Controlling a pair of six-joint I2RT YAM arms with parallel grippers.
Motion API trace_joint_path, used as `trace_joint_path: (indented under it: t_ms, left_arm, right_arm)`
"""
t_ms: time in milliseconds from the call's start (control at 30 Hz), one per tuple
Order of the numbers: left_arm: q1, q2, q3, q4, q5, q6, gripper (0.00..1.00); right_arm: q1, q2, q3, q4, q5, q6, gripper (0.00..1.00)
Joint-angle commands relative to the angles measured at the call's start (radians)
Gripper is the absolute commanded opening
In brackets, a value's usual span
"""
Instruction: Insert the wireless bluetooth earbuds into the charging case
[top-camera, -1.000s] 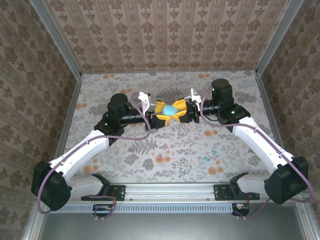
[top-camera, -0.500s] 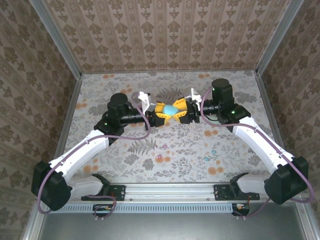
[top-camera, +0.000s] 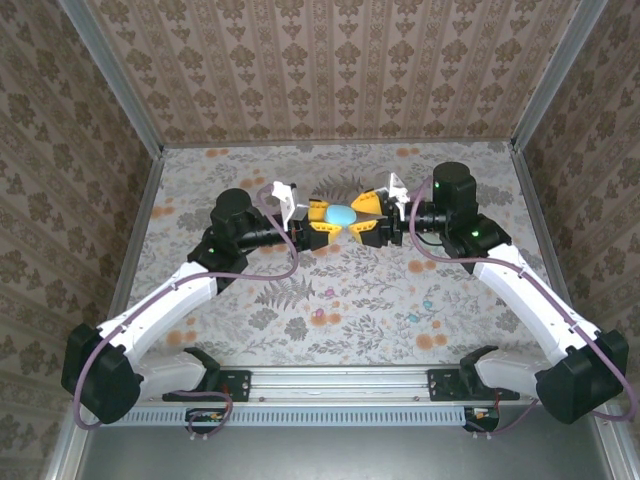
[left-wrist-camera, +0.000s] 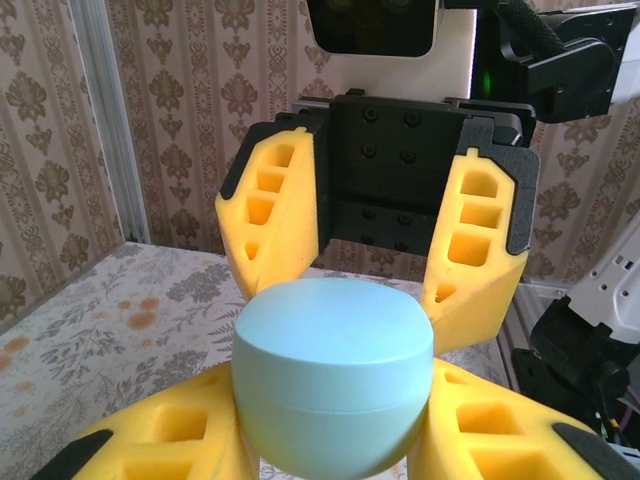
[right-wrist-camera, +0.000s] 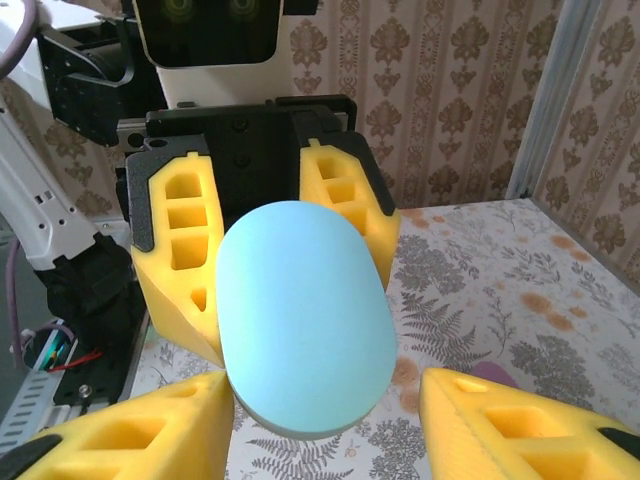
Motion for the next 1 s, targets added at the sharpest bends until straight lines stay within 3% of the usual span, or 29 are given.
trace_joint_path:
  t_ms: [0, 733, 967]
  left_arm:
    - [-0.003, -0.019, -0.01, 0.056, 0.033, -0.022, 0.28]
    - [-0.01, -0.008, -0.028, 0.065, -0.003, 0.003, 0.28]
    - [-0.01, -0.008, -0.037, 0.084, -0.02, -0.004, 0.28]
  right_arm:
    - [-0.006, -0.01, 0.005, 0.041, 0.059, 0.066, 0.53]
    - [-0.027, 0.044, 0.062, 0.082, 0.017, 0.287, 0.61]
    - [-0.03, 0.069, 0.108, 0.011, 0.113, 0.328, 0.65]
